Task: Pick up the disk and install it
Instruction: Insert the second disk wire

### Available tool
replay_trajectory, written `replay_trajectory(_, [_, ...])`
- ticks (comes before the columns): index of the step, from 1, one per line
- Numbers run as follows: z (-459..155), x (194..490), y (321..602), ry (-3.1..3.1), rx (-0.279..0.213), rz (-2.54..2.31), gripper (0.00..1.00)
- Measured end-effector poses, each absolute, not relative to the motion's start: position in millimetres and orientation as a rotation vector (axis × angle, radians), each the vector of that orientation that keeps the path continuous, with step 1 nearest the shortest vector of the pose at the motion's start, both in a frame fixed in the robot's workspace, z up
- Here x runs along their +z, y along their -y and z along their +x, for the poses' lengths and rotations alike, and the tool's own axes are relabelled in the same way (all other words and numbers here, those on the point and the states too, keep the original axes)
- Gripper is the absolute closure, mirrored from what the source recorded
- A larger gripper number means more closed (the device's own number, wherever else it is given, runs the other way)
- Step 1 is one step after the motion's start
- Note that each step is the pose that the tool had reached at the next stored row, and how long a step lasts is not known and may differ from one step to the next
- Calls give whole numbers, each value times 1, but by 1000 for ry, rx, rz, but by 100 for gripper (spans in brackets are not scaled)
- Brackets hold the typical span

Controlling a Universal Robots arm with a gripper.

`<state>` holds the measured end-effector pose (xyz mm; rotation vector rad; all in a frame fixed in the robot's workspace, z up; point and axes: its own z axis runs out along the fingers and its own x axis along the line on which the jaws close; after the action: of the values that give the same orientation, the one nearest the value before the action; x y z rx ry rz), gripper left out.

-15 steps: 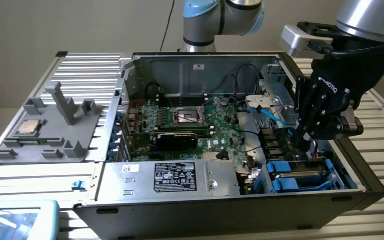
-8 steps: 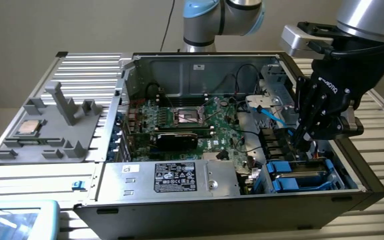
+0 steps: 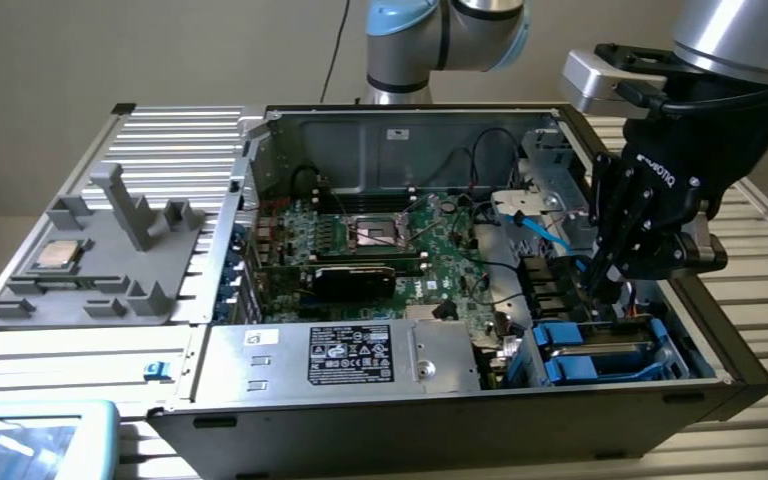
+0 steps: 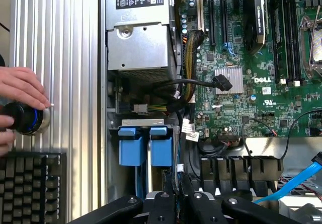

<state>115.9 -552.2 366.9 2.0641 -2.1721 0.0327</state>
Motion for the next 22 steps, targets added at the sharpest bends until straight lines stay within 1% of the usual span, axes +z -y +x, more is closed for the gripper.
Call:
replay_trajectory(5, [116, 367, 555, 2174, 27, 2066, 85])
replay_trajectory(9, [116, 367, 564, 2186, -3, 2080, 85])
replay_trajectory(16, [116, 364, 578, 2209, -85, 2110, 85])
replay_trajectory(18, [117, 362, 581, 2213, -95, 2114, 85])
replay_trajectory(22, [119, 358, 582, 2214, -99, 2115, 85])
